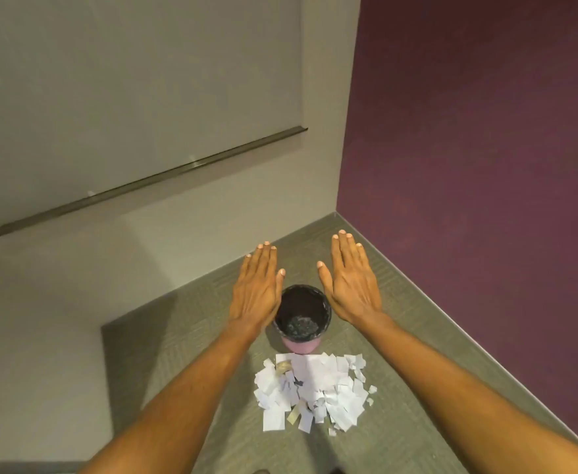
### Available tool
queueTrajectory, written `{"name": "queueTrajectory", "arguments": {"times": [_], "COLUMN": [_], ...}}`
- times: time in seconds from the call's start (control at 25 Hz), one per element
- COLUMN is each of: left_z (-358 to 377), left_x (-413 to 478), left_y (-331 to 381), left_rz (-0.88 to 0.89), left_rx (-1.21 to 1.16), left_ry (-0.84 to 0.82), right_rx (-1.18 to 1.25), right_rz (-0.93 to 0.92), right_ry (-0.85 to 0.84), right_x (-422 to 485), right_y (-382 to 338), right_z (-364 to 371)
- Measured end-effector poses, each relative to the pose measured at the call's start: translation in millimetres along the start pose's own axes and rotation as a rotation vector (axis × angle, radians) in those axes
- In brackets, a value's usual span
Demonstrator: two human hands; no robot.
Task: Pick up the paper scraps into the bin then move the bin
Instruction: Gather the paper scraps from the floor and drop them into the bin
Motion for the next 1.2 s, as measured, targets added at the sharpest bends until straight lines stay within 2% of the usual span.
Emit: {"name": "queueTrajectory", "arguments": {"times": [0.2,0.6,0.76,0.88,1.0,1.2], "left_z": [42,151,232,308,370,476], "left_x": [-22,-68,-91,-122,-140,-165], "left_y": [8,-15,-32,-44,-66,-102], "left_rz": [-0.062,-0.140,-0.154,-0.075,-0.147,-0.178], "left_rx": [0.000,0.072,-0.023,-0.076,-0.145,-0.127], "left_ry": [-0.031,-0.207,-0.296,-0.377,-0.444,-0.532], "right_rx": [-0.023,-0.013,-0.025,-0.030,-0.038,-0.050], "right_rz": [0.004,0.004,0.038,0.063,0.086,0.121], "right_ry": [-0.058,-0.207,-0.301,-0.389,-0.435,-0.506], "right_x": [-23,-59,-79,-100,-120,-148], "right_y": [20,40,47,50,52,53], "right_z": [38,149,225,292,360,468]}}
Point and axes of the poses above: each hand's wrist, its own x-axis towards the middle knuckle, its own z-axis out of the palm, y = z × x, the point moved 5 cm from there along x, towards the middle knuckle, and after that the axes turned 7 degrees about -x, right-handed, at the moved point
